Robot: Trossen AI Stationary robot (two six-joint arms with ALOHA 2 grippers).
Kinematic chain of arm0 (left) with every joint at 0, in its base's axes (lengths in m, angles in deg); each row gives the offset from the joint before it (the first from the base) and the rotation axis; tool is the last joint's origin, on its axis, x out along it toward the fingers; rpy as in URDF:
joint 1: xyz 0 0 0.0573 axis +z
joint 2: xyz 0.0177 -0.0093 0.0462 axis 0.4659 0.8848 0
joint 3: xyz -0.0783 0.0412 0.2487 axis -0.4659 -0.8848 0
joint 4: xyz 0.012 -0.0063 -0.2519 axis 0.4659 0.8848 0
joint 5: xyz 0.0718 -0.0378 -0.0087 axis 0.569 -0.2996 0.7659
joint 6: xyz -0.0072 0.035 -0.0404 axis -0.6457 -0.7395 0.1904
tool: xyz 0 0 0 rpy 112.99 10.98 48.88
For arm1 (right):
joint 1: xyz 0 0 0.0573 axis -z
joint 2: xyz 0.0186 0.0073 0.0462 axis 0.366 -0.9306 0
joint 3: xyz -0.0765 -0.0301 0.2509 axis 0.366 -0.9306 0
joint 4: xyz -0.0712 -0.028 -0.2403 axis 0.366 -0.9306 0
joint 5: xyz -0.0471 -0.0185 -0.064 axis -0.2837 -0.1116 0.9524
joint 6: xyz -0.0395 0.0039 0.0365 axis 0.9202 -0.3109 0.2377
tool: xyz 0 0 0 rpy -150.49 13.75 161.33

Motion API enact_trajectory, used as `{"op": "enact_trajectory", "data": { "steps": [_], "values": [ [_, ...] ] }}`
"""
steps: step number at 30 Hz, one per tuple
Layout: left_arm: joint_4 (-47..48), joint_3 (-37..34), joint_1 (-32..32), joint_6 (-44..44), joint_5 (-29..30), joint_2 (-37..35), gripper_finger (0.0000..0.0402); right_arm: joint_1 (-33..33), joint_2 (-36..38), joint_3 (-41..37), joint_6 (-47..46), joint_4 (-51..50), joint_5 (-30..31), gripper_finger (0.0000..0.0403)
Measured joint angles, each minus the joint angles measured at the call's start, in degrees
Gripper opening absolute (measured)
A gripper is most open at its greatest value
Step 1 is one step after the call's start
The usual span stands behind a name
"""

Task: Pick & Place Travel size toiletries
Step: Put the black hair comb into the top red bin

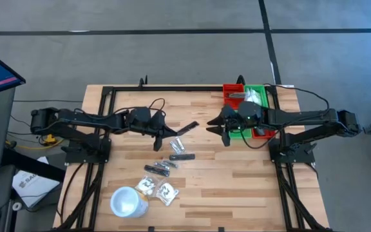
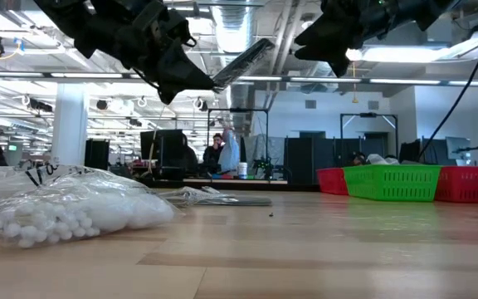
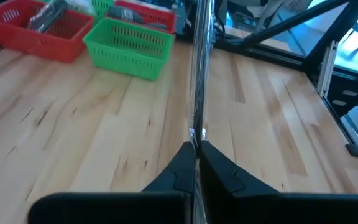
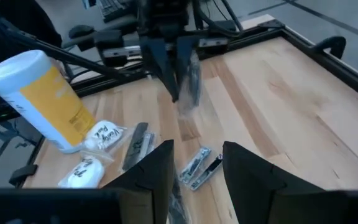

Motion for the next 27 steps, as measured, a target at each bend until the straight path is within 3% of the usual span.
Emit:
{"op": "enact_trajectory", "data": {
  "steps": [12,27],
  "values": [
    [-9.57,0.04,-0.02,0.02,-1.33,7.29,0.0001,-0.33,-0.43,0.00,0.67,1.13,-0.15,0.0128],
    [-10.59,3.74,-1.01,-0.02,-2.10,13.21,0.0001,0.08,-11.50,1.93,5.00,6.20,-0.13,0.0120]
  ]
}}
